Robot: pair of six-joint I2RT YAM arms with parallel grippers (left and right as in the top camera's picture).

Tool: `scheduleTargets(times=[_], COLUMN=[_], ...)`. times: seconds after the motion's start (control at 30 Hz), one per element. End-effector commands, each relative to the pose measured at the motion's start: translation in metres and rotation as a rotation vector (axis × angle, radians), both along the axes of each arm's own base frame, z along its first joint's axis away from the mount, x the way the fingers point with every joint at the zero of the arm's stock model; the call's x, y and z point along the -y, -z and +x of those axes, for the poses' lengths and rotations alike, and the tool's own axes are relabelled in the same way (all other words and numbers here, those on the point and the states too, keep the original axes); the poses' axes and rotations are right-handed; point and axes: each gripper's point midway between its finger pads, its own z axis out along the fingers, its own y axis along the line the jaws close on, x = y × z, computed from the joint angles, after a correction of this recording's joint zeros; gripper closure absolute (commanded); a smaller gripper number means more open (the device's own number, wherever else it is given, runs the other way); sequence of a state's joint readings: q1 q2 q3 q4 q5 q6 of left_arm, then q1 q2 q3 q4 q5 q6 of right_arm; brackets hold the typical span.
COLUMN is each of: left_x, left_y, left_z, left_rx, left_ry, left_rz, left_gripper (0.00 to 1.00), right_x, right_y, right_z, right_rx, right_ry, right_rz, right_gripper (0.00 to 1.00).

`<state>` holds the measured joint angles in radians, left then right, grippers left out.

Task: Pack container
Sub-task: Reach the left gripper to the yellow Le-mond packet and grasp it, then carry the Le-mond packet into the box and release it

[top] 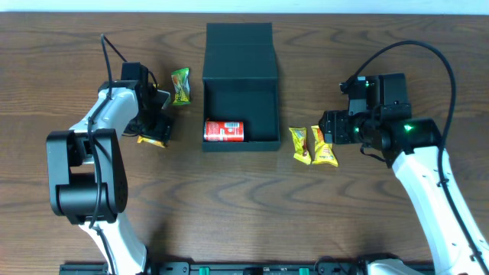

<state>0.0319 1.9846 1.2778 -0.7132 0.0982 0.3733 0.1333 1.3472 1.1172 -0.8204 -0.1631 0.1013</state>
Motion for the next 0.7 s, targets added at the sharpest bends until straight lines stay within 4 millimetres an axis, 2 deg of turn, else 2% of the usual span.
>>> scheduleTargets(times=[0.0, 0.13, 0.27, 0.43, 0.53, 0.67], left_x=[0.0, 0.0, 0.0, 0.0, 0.002, 0.032], left_y=[0.007, 0.006, -0.008, -0.057, -0.092, -0.137], left_z=[-0.002, -0.002, 0.01, 0.039, 0.055, 0.076], left_rx=[-0.022, -0.024, 0.005, 0.082, 0.122, 0.197], left_ry=[0.007, 0.0, -0.038, -0.064, -0.111, -0.131], left_rz=[-0.003, -0.004, -0.006, -0.008, -0.018, -0.094], left_gripper=[0.36, 0.44, 0.43, 0.43, 0.44, 0.51], right_x=[0.0, 0.0, 0.0, 0.004, 0.016, 0.043], right_y=[-0.005, -0.005, -0.006, -0.008, -0.018, -0.043], right_z=[0.001, 0.001, 0.002, 0.005, 0.012, 0.024], right_rx=[0.019, 0.019, 0.023, 0.037, 0.06, 0.11], right_ry=[-0.01, -0.01, -0.01, 0.004, 0.039, 0.118], right_rz=[-0.002, -0.002, -0.002, -0.006, -0.004, -0.004], right_gripper=[0.27, 0.27, 0.27, 0.27, 0.27, 0.27])
